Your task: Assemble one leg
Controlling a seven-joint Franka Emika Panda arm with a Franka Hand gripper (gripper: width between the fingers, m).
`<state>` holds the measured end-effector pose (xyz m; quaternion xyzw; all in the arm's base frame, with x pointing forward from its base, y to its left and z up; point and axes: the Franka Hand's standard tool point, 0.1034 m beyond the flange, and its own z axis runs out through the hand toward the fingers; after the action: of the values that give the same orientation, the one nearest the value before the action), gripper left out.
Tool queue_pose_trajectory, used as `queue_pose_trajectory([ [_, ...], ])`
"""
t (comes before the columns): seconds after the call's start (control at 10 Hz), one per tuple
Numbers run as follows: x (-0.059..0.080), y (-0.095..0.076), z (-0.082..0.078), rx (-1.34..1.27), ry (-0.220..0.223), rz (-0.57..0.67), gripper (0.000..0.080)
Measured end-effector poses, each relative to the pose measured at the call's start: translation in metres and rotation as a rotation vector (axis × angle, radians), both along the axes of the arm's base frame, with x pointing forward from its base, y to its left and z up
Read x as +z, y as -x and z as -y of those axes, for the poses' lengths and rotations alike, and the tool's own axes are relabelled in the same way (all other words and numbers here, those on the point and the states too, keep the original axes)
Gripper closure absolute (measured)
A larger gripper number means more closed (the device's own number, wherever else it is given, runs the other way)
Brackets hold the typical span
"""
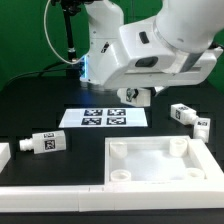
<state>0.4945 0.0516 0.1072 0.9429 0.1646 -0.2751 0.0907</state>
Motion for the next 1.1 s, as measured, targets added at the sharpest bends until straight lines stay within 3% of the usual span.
queue_pose_trajectory([
  [0.3, 0.004, -0.007, -0.008, -0.038, -0.067, 0.164, 0.0514],
  [0.5, 0.032, -0.05, -0.032, -0.227, -0.204, 0.276, 0.0514],
  [0.6, 0.045, -0.069, -0.026, -0.291, -0.249, 0.338, 0.0514],
  [0.7, 0.054, -0.087, -0.017, -0.275, -0.274, 0.444, 0.0514],
  [0.8, 0.059, -0.093, -0.012, -0.241, -0.288, 0.583, 0.0514],
  [0.9, 0.055, -0.085, -0.012, -0.24, -0.293, 0.631, 0.0514],
  [1.1, 0.054, -0.091, -0.007, -0.232, -0.298, 0.747, 0.0514],
])
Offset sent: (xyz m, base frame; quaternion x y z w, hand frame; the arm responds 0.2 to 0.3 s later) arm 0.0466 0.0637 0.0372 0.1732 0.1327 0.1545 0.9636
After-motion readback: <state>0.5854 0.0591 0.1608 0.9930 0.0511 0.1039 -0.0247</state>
